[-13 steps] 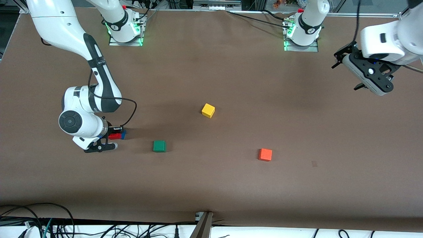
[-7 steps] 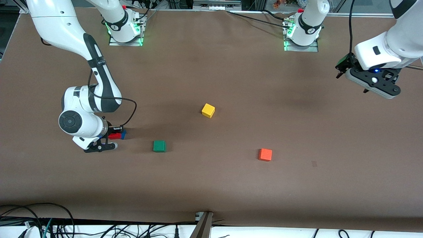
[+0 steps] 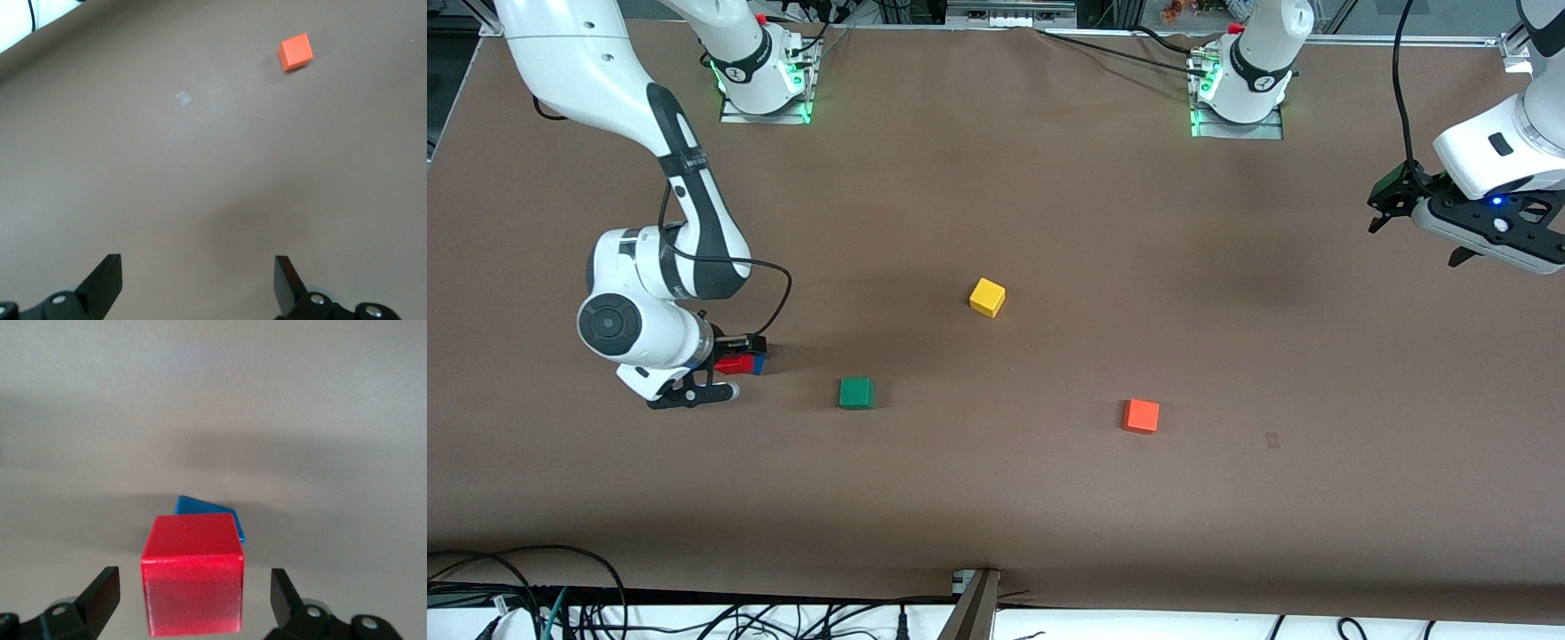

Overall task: Pass red block to right arm, stack on blue
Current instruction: 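Open the right gripper and lift it away from the stack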

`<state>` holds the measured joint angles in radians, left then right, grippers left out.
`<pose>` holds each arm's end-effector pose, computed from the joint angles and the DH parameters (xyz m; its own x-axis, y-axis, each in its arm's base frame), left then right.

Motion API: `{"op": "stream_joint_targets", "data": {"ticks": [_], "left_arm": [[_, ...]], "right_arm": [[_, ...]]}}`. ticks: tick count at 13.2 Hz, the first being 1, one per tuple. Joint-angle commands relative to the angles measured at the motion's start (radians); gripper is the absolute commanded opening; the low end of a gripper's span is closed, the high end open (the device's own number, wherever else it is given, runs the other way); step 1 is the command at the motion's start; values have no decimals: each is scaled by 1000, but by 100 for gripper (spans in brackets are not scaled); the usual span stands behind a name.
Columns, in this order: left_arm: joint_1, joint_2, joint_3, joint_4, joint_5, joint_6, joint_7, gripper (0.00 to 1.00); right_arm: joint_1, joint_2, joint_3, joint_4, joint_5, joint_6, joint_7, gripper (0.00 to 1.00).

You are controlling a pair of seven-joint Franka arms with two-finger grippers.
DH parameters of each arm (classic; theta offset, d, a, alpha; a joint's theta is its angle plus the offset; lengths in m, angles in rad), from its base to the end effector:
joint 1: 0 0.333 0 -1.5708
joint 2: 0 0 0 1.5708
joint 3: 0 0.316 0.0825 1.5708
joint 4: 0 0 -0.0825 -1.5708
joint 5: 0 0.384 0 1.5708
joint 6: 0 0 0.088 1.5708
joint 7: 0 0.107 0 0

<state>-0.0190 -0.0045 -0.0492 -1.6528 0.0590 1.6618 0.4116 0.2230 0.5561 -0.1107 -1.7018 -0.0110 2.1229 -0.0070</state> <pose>0.5589 -0.0324 0.5963 0.8849 -0.4657 -0.0114 -0.4655 -0.8831 -0.0594 0.6542 0.0801 0.2621 0.9823 0.1324 -0.1325 0.1420 -0.9877 0.0659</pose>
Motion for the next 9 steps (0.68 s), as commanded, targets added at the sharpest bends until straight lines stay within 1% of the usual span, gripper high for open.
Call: {"op": "stream_joint_targets", "data": {"ticks": [1, 2, 3, 4, 5, 6, 7, 8, 9], "left_arm": [[2, -48, -6, -44, 24, -5, -80, 100], [4, -45, -1, -44, 12, -5, -170, 100], [4, -43, 9, -44, -13, 1, -213, 100], [5, -43, 25, -41, -40, 1, -241, 100], [8, -45, 40, -32, -44, -8, -240, 100], [7, -48, 40, -21, -35, -34, -244, 100], [7, -48, 40, -6, -45, -63, -238, 100], [-4, -48, 42, 2, -63, -66, -241, 100], [-10, -45, 35, 22, -61, -71, -249, 100]], "right_arm": [[-4, -143, 0, -12, -9, -37, 28, 100], [-4, -206, -9, 4, -10, -37, 25, 100], [-4, -241, -26, 11, -10, -44, 19, 100], [-5, -283, -41, 14, -9, -60, 21, 100], [-4, -313, -73, 37, -10, -73, 12, 100], [-4, -349, -95, 57, -9, -145, 10, 100], [-5, -364, -116, 85, 9, -250, 10, 100], [-4, -396, -135, 111, 46, -347, 25, 100], [-4, -427, -142, 116, 49, -403, 12, 100]]}}
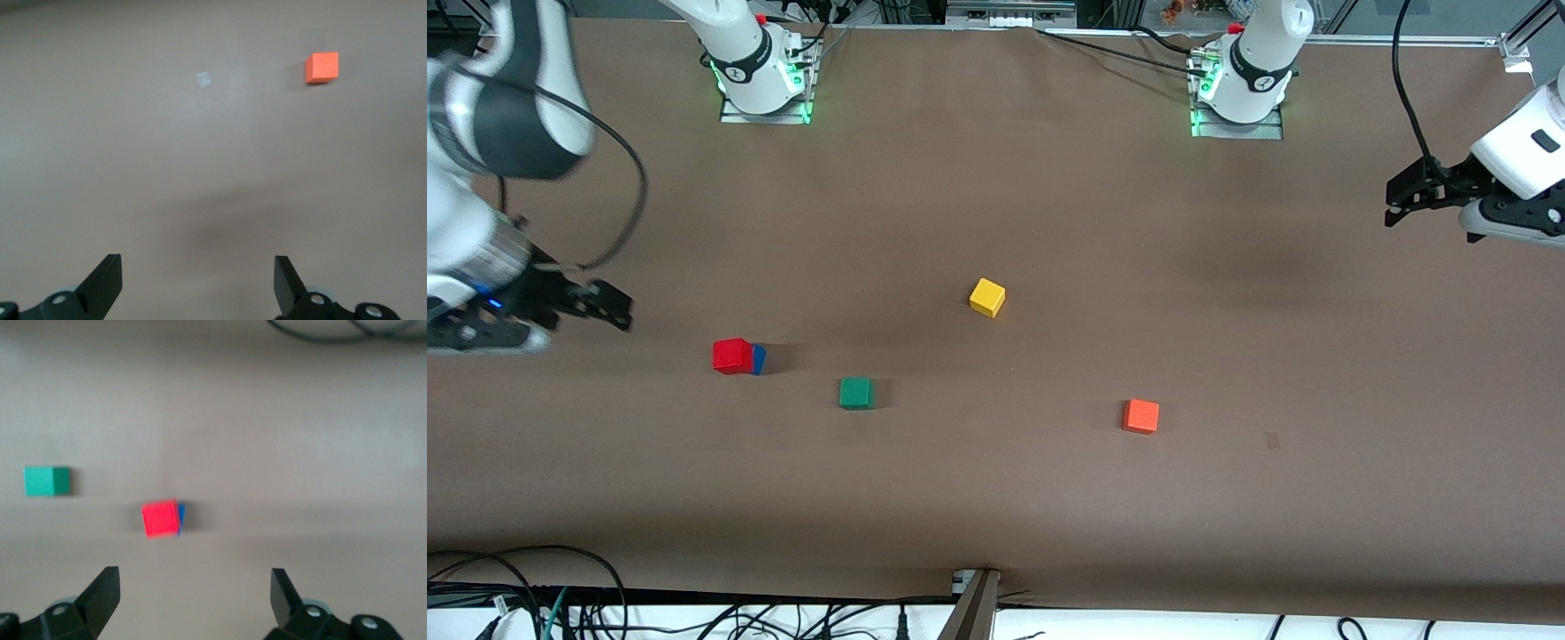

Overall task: Pass red block to right arm, stack on blue
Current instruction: 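Open the right gripper and lift it away from the stack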

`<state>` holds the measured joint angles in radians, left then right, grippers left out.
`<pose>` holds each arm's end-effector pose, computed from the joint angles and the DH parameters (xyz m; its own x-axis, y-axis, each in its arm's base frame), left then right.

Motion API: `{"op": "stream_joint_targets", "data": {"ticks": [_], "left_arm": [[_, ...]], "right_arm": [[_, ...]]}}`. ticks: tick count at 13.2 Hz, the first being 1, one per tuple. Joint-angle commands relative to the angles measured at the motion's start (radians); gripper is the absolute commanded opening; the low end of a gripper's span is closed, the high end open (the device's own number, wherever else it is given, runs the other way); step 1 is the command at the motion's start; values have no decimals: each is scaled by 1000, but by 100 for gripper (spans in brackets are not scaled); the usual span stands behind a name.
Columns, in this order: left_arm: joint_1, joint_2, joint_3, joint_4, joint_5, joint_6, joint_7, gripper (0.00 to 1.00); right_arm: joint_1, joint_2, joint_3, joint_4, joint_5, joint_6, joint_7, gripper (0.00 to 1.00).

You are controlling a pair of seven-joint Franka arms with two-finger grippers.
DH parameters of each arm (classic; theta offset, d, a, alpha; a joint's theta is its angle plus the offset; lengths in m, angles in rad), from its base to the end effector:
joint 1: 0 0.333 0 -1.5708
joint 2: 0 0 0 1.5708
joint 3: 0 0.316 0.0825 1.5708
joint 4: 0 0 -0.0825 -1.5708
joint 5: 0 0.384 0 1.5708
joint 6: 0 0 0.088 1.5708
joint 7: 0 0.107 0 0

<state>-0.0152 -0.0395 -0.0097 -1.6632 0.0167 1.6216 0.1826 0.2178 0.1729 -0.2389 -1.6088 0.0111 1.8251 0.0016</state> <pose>0.5454 -0.0120 0.6069 0.9784 -0.2068 -0.0052 -0.2069 -0.9782 -0.0164 0.6201 -0.0020 0.5301 0.9986 -0.0201 0.0483 -0.0215 -0.9993 0.0298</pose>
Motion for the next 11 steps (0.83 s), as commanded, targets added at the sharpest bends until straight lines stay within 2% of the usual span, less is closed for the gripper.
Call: {"op": "stream_joint_targets", "data": {"ticks": [1, 3, 5, 8, 9, 10, 11], "left_arm": [[-20, -7, -4, 37, -23, -31, -43, 100], [-20, -7, 0, 37, -32, -32, -113, 100], [-20, -6, -3, 37, -34, -32, -112, 100], [-20, -8, -19, 37, -34, -35, -114, 100], [-20, -10, -22, 37, -34, -40, -114, 100], [-22, -8, -21, 42, -34, -49, -115, 100], [-23, -3, -16, 52, -34, -55, -117, 100]], "right_arm": [[2, -70, -20, 24, 27, -140, 0, 100], [2, -92, -37, 47, 18, -247, 1, 100], [2, -92, -36, 131, 15, -402, 15, 100], [2, -98, -36, 150, 3, -414, 17, 100], [-45, -113, 10, 145, 1, -414, 18, 100], [-140, -131, 104, 126, -2, -411, 26, 100], [-214, -148, 172, 100, -2, -402, 49, 100]]}}
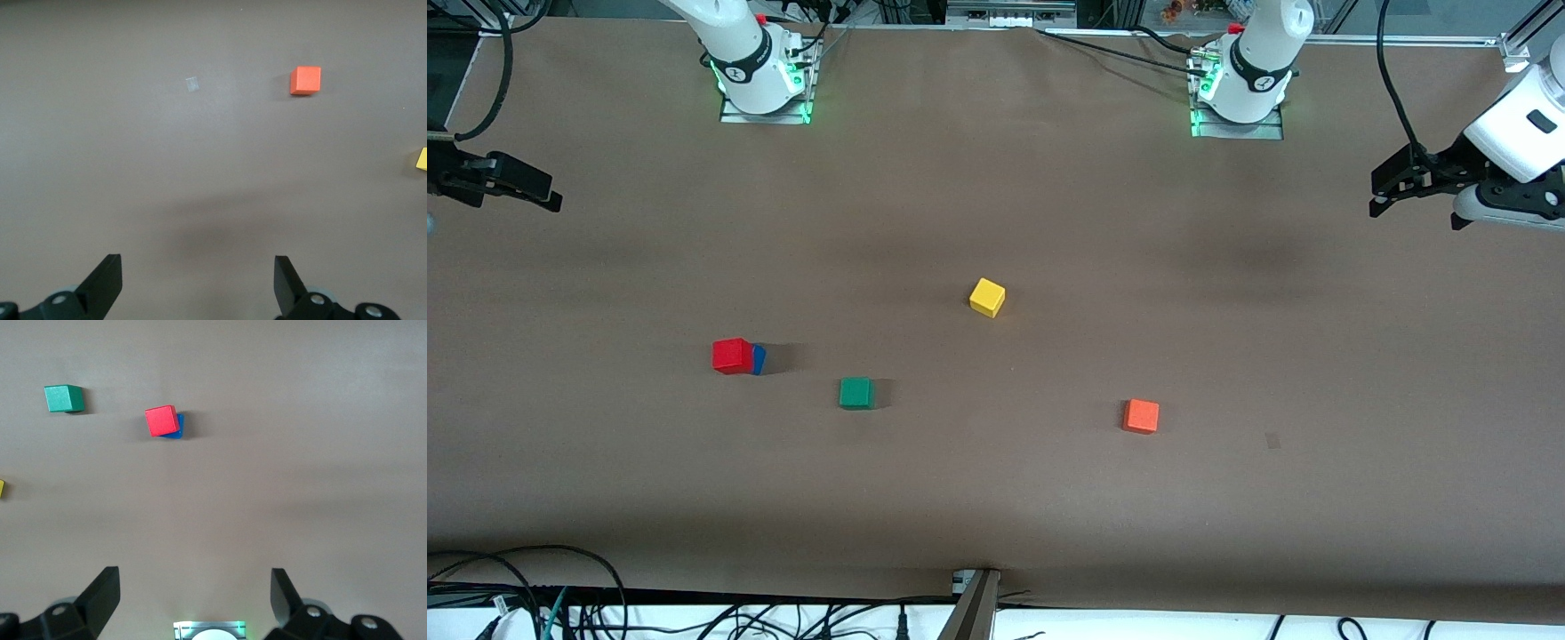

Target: Pass red block to right arm, stack on blue

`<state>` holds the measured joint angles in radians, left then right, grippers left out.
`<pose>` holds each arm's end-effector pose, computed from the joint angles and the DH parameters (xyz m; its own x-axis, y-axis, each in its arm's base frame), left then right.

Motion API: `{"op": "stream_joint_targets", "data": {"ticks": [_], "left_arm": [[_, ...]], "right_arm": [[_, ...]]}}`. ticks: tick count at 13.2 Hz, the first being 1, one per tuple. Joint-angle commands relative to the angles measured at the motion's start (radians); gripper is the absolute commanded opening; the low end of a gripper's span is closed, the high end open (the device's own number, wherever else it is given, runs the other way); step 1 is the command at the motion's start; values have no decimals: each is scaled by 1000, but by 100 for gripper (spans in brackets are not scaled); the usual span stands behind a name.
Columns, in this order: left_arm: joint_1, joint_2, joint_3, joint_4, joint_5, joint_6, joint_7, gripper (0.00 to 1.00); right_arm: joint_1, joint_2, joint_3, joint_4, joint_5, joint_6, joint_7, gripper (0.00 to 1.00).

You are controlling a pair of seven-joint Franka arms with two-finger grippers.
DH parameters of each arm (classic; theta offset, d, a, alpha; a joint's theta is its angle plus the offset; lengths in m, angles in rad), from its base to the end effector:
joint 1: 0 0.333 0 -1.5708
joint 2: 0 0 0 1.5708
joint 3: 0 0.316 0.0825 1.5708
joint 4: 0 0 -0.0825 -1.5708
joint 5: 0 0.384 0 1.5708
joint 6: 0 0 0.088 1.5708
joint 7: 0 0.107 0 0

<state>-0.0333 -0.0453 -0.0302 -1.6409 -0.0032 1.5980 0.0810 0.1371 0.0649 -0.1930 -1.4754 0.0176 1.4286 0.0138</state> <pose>0.5412 -0.0351 0.6186 0.9896 -0.1439 0.0025 -0.1439 -0.9896 0.0016 0.5588 -0.0254 0.6217 0.9916 -0.0678 -0.1103 -0.0686 -0.9976 -0.0036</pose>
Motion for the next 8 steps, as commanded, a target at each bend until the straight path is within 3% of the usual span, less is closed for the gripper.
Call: {"op": "stream_joint_targets", "data": {"ticks": [1, 3, 8], "left_arm": [[-7, 16, 10, 48, -14, -32, -14, 100], [-19, 56, 19, 97, -14, -47, -15, 100], [-5, 62, 24, 99, -14, -55, -17, 100]], "right_arm": [[-155, -65, 151, -66, -10, 22, 64, 100], [-166, -94, 173, -111, -34, 47, 77, 100], [-191, -91, 196, -102, -36, 47, 63, 100]]}}
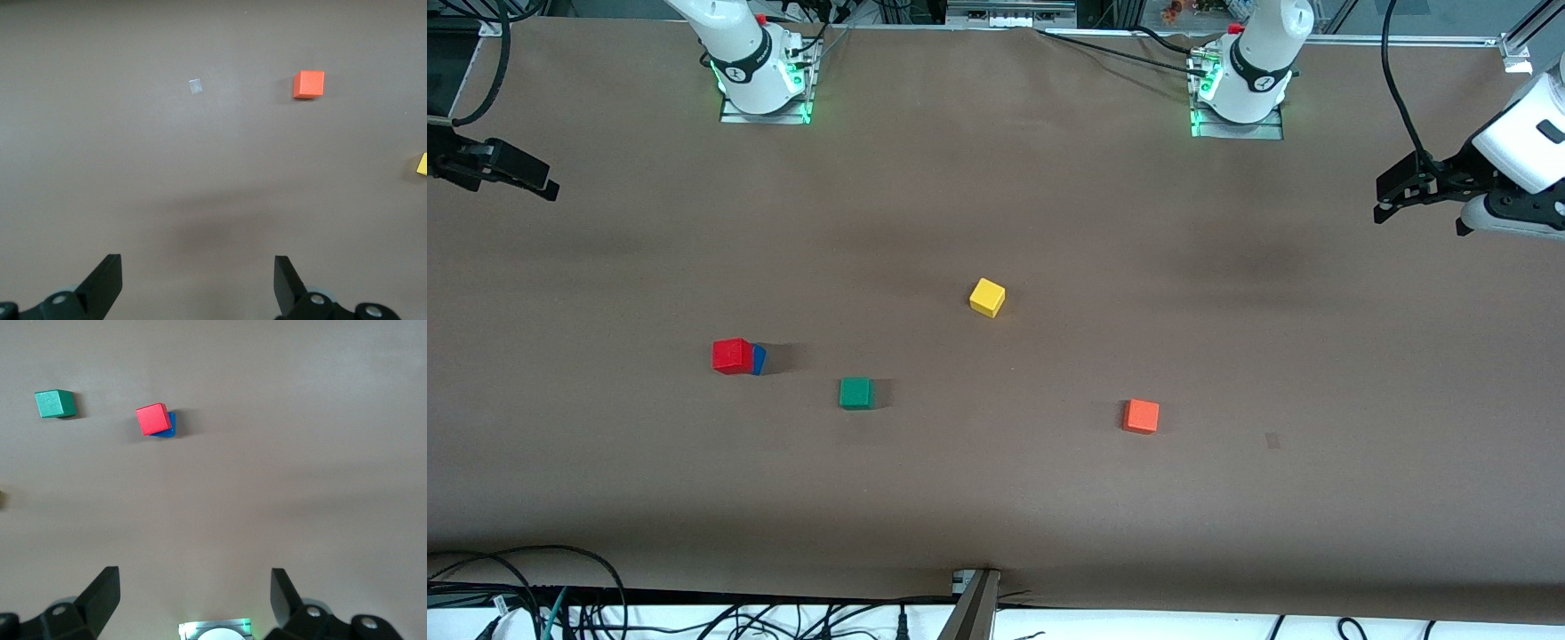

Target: Pass red block to right arm, stack on blue

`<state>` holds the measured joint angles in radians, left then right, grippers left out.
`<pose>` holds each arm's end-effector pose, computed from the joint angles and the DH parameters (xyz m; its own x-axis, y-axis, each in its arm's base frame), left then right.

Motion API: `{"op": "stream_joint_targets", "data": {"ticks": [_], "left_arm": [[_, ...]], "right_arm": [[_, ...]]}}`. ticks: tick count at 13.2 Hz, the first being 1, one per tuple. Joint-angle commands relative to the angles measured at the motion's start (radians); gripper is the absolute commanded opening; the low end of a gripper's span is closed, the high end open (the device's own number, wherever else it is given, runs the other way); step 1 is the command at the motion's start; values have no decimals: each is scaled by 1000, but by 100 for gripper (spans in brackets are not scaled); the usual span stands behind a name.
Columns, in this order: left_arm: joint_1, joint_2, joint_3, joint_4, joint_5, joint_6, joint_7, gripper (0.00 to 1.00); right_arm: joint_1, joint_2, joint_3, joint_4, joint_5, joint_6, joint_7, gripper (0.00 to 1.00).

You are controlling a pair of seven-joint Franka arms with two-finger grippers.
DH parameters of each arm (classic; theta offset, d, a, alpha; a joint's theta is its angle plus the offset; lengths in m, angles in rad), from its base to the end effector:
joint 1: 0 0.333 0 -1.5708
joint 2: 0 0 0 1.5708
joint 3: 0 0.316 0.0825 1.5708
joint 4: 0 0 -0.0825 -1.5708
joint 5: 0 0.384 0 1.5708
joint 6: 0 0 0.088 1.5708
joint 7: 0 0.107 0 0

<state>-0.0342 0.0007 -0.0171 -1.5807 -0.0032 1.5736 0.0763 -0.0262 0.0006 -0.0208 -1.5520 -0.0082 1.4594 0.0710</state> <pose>0.5540 -0.0288 0.6197 0.9918 -0.1272 -0.0075 -0.1272 -0.9919 0.0038 0.5421 -0.0264 0.6237 0.9887 -0.1184 -0.0922 -0.1176 -0.9930 0.0148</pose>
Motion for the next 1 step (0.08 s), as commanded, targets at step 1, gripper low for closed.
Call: {"op": "stream_joint_targets", "data": {"ticks": [1], "left_arm": [[-3, 15, 11, 39, -14, -38, -10, 100]], "right_arm": [[-29, -25, 24, -25, -12, 13, 3, 100]]}}
